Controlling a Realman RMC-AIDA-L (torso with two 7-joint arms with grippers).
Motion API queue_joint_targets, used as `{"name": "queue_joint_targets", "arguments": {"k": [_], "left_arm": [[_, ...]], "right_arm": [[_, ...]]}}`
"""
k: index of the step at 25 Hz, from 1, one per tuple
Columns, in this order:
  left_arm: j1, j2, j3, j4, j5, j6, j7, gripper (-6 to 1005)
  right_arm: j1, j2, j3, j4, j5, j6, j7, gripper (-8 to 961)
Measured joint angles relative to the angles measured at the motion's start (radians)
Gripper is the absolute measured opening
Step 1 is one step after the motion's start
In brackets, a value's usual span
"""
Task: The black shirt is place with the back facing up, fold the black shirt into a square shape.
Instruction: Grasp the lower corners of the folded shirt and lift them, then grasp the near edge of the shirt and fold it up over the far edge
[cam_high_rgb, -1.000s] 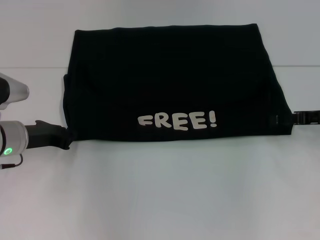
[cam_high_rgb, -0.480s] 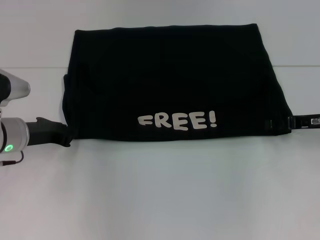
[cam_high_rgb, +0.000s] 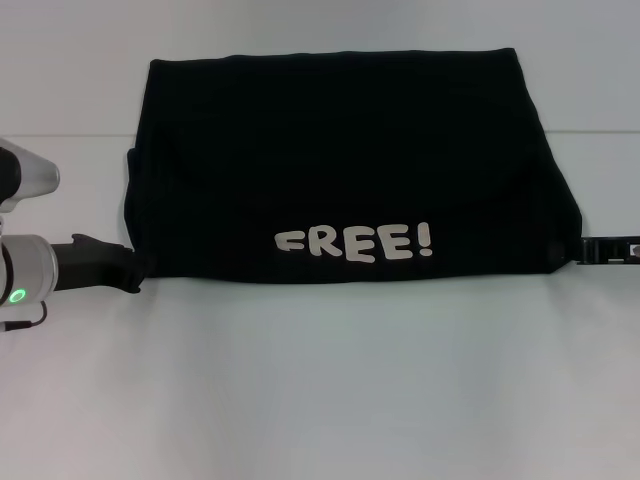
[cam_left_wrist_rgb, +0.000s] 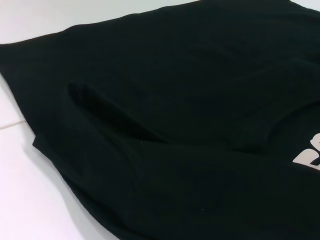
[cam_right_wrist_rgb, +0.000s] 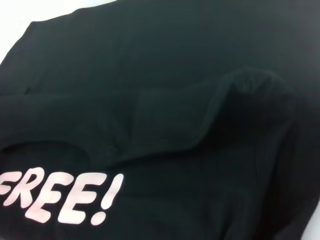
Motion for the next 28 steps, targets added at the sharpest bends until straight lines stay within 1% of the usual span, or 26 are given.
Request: {"name": "queue_joint_targets", "arguments": {"k": [6,11,14,20,24,28], "left_arm": [[-0.001,0.0,0.0,-0.002,0.0,0.0,-0.001,26],[-0.001,0.0,0.0,-0.001,-0.003,0.004,-0.002,26],[0.004,0.0,-0.003,0.017,-0.004,0.042,-0.015,26],[0.042,-0.007,-0.013,0.116,-0.009,0.202,-0.046,26],[0.053,-0.008,-0.015,0.137,-0.011,0.231,-0.053,27],[0.048,-0.008,-0.013,0.134,-0.011,0.23,-0.054,27]], "right_arm": [[-0.004,0.0,0.001,0.0,0.007,0.009,-0.017,55],[-0.011,0.004,0.018,-0.001,0.011,0.02,-0.033,20],[-0.038,0.004,0.046,-0.011,0.03,-0.006,-0.067,-1],[-0.112,-0.006,0.062,-0.018,0.123,-0.067,-0.144,29],[-0.144,-0.008,0.073,-0.022,0.179,-0.079,-0.19,49],[-0.141,-0.013,0.082,-0.027,0.214,-0.078,-0.2,70]]}}
